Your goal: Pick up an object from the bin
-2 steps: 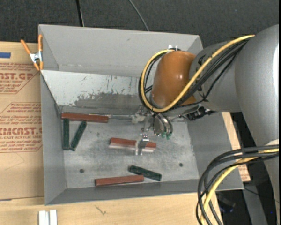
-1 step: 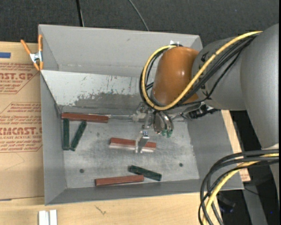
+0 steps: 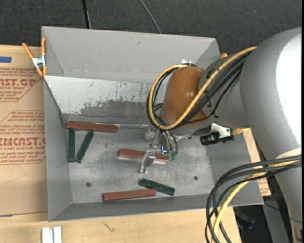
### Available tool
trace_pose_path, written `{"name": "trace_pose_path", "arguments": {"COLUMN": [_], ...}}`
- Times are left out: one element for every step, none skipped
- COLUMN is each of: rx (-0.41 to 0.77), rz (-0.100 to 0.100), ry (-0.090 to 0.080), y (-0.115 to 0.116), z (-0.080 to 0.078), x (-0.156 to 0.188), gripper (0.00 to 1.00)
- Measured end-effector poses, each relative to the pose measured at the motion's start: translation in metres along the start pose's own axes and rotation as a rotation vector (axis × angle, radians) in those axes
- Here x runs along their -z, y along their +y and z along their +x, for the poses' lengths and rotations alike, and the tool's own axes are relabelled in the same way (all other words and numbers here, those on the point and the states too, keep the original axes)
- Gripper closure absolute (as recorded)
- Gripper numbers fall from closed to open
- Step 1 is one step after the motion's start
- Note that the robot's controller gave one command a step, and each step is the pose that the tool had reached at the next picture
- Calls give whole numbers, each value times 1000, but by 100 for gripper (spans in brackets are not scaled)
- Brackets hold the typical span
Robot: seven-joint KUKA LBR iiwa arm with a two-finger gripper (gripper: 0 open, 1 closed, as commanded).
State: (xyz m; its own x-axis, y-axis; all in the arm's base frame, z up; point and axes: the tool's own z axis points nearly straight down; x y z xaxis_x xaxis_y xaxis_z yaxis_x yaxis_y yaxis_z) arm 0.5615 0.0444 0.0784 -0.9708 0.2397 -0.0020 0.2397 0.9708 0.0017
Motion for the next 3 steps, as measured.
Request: {"name": "trace_pose_path", "arguments": {"rx": [4,4,4], "rz": [-1,-1,1], "ry": [-16,-16,-12], "y": [16,16,16], "z": [5,5,6], "x": [-1,-1,2], "gripper": [100,100,100]}}
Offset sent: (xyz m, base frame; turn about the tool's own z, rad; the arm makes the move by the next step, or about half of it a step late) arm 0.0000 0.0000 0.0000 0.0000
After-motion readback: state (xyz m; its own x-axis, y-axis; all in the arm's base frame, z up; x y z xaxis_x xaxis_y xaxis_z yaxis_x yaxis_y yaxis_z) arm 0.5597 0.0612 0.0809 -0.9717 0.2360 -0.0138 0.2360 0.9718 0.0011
